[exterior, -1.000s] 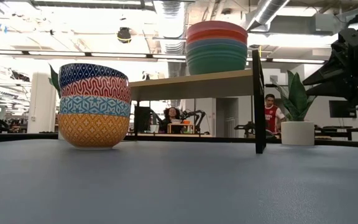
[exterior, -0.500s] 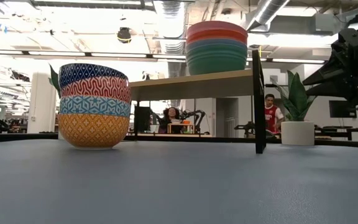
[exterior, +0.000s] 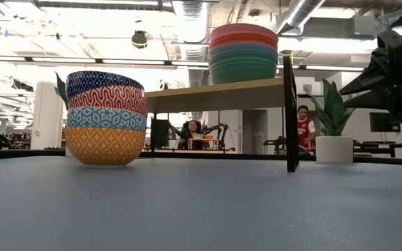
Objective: Place and stack bowls onto a shelf
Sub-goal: Put the printed yellow bowl on the shelf
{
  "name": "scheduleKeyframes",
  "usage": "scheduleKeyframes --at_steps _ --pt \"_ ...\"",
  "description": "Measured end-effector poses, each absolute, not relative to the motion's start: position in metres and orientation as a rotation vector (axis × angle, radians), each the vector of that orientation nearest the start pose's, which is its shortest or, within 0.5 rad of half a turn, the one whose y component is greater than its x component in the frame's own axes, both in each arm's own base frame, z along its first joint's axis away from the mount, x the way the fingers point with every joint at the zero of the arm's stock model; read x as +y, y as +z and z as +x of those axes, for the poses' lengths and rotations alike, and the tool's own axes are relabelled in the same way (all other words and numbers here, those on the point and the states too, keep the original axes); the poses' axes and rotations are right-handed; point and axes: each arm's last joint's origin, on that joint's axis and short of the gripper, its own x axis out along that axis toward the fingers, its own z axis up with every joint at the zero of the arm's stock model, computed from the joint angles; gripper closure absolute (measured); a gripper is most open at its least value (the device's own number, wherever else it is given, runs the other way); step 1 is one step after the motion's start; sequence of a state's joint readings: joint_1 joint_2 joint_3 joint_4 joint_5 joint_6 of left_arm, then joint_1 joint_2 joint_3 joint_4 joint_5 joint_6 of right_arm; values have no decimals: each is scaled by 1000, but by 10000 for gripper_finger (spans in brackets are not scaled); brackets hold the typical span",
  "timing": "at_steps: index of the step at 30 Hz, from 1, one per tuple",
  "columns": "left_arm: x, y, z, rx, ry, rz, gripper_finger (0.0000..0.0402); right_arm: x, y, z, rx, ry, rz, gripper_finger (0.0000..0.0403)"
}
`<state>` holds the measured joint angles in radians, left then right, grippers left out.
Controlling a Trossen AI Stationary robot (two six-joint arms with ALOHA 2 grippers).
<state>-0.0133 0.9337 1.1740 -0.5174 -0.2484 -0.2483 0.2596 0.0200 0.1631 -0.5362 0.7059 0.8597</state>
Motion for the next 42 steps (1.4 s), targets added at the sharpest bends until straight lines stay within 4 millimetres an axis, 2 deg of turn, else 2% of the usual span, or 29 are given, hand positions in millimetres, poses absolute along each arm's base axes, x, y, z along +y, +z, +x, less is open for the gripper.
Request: scheduleKeyframes --at_steps 4,7,11,15,21,28,35,42 --pt "4 381 158 529 318 -311 261 0 169 75 132 -567 647 212" --pt "2 367 149 721 292 -339 247 -1 169 75 110 -606 635 212" --pt "-1 355 146 889 255 -295 242 -2 169 74 91 -640 626 212" --pt "-6 351 155 931 179 -178 242 -2 169 74 82 -649 638 212" --pt "-12 337 180 1029 82 3 242 -2 169 74 76 -651 655 212" --pt "-16 319 208 1106 -63 107 242 -2 169 74 75 -650 658 212" --pt "-21 311 215 1130 -133 109 242 -2 169 74 76 -650 658 212" --pt "-26 280 214 1152 -161 118 242 -2 169 74 77 -650 656 212"
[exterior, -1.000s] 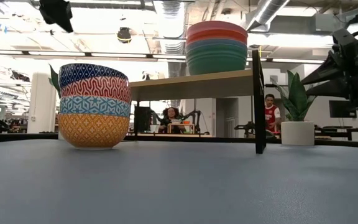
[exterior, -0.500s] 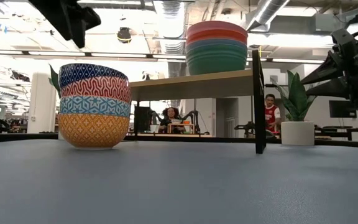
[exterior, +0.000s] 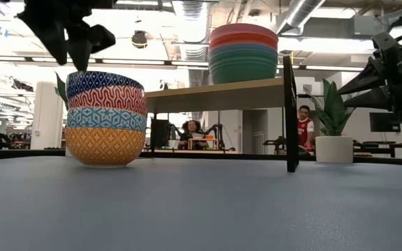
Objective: Place and stack bowls onto a shelf
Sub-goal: Put the printed yellow bowl on the shelf
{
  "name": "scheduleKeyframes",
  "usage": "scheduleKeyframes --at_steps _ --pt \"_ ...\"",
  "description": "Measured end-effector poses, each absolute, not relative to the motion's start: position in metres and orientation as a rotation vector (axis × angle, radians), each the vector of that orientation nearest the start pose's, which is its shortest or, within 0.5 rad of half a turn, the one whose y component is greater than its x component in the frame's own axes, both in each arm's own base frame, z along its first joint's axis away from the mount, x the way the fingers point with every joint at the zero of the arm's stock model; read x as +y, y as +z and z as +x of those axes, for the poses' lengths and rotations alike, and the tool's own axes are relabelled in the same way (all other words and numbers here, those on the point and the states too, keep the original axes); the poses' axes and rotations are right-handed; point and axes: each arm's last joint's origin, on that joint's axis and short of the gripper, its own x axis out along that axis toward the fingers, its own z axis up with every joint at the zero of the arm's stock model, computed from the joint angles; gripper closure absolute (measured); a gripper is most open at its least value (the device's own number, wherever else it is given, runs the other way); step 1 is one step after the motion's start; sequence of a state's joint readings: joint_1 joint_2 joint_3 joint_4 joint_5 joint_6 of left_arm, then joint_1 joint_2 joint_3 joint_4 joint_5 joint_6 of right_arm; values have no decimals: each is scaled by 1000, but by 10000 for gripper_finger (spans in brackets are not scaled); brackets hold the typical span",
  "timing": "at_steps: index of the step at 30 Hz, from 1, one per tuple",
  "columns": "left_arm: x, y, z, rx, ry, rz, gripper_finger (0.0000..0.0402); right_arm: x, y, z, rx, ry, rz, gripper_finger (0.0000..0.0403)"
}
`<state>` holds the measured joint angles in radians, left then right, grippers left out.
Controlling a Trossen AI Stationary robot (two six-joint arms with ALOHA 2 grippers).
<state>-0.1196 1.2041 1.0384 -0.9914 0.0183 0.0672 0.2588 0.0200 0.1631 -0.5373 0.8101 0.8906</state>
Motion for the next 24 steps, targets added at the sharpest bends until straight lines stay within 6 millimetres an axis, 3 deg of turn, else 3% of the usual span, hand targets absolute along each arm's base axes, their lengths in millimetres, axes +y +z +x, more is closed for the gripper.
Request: scheduleKeyframes --at_steps 9,19,24 --pt "-26 262 216 1132 -182 161 252 -2 169 74 77 -650 656 212" --pt "-27 256 217 1124 -196 140 382 -2 169 74 77 -650 656 212" --pt "-27 255 217 1131 -190 90 396 -2 169 74 77 -650 656 212"
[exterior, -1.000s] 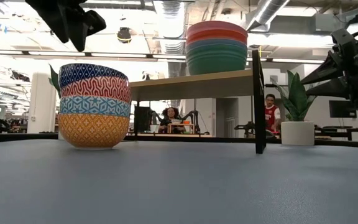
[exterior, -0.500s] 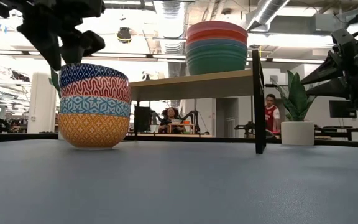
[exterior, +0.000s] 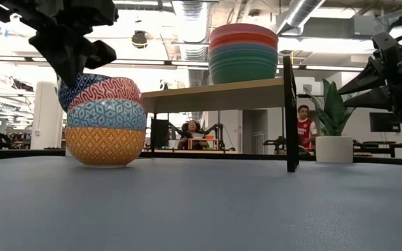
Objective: Place and stack bowls onto a shelf
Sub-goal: Put the printed yellow bowl on the shelf
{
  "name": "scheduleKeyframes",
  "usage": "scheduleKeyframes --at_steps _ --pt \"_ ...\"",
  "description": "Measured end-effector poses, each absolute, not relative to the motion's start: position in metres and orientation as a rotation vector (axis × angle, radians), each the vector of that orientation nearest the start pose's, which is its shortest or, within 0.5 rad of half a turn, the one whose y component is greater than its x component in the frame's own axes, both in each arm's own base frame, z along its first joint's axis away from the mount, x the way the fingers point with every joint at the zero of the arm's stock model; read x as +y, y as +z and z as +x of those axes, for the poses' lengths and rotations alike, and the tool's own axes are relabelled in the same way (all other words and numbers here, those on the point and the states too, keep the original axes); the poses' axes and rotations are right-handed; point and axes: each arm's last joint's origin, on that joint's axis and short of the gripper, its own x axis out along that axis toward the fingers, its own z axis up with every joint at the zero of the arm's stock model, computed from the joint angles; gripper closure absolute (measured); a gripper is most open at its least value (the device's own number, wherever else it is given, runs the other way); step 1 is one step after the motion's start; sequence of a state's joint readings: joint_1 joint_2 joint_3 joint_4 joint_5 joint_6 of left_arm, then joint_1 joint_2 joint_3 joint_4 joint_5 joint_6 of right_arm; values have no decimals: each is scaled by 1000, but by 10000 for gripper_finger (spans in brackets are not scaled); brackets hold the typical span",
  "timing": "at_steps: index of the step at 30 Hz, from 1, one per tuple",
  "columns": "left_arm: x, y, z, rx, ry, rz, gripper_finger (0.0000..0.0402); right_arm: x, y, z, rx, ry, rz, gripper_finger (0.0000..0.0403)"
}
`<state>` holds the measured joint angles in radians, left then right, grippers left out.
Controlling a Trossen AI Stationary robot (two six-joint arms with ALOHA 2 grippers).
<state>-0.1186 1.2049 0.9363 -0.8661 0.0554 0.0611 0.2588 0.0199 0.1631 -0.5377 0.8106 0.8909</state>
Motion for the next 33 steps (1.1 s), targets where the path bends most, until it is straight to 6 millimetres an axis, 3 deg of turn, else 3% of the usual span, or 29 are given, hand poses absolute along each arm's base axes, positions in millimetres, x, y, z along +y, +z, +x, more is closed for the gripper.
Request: scheduleKeyframes --at_steps 4,9,20,27,33 --pt "-28 259 218 1121 -181 51 399 -2 169 74 77 -651 656 212" --pt "-29 279 223 1064 -161 15 399 -2 169 74 77 -650 656 212" --pt "-23 352 225 891 -18 63 401 -2 169 74 79 -653 646 212" --pt "1 386 237 817 160 290 401 -2 169 74 79 -653 646 212" --pt "38 375 266 944 138 378 401 -2 169 74 79 -653 646 212"
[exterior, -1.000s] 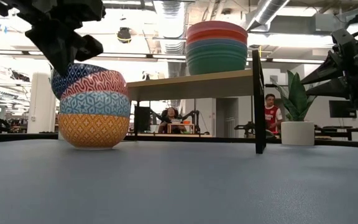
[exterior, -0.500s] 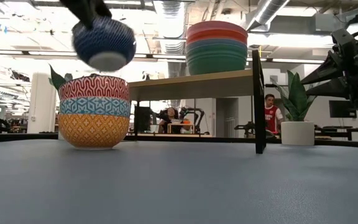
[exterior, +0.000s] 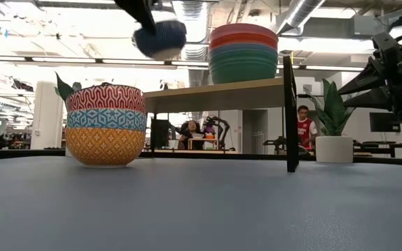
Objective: Place and stack bowls onto a shelf
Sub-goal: Put the printed yellow bowl on the shelf
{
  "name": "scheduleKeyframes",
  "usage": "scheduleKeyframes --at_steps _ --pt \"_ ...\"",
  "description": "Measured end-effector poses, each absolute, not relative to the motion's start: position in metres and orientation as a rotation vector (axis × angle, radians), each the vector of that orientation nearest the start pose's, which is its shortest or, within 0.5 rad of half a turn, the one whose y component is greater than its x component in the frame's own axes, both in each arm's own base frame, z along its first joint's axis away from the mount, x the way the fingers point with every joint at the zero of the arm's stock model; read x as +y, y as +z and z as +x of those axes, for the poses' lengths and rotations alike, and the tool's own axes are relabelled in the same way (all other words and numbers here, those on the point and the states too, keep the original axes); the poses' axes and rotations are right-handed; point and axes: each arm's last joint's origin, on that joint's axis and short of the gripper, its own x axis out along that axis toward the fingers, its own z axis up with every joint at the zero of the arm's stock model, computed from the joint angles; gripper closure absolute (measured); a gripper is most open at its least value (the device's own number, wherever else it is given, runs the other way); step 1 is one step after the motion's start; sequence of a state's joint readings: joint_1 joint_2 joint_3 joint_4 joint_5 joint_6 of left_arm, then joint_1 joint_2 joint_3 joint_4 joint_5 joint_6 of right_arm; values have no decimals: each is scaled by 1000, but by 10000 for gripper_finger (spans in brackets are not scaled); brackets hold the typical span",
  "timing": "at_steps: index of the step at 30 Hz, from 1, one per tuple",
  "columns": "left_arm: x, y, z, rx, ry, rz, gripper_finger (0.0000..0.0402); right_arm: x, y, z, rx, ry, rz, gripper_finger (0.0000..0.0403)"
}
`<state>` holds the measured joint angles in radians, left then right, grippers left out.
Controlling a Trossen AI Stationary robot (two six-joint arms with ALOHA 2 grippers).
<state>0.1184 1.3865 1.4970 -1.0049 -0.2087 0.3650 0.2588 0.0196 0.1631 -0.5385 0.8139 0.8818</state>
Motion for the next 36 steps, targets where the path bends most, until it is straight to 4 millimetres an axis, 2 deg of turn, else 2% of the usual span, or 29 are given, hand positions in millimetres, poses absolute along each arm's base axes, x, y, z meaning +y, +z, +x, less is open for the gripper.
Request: scheduleKeyframes --at_steps 8,14,20,29,36 --pt "92 345 285 1117 71 332 401 -2 169 74 79 -652 646 212" --pt "117 333 282 1180 52 305 401 -2 169 74 79 -652 646 212" --pt "124 333 278 1190 36 313 401 -2 169 74 79 -652 646 212" --pt "125 333 277 1183 -14 313 400 -2 169 74 80 -652 644 212" --pt "125 332 275 1202 -24 325 371 -2 169 74 80 -652 644 212"
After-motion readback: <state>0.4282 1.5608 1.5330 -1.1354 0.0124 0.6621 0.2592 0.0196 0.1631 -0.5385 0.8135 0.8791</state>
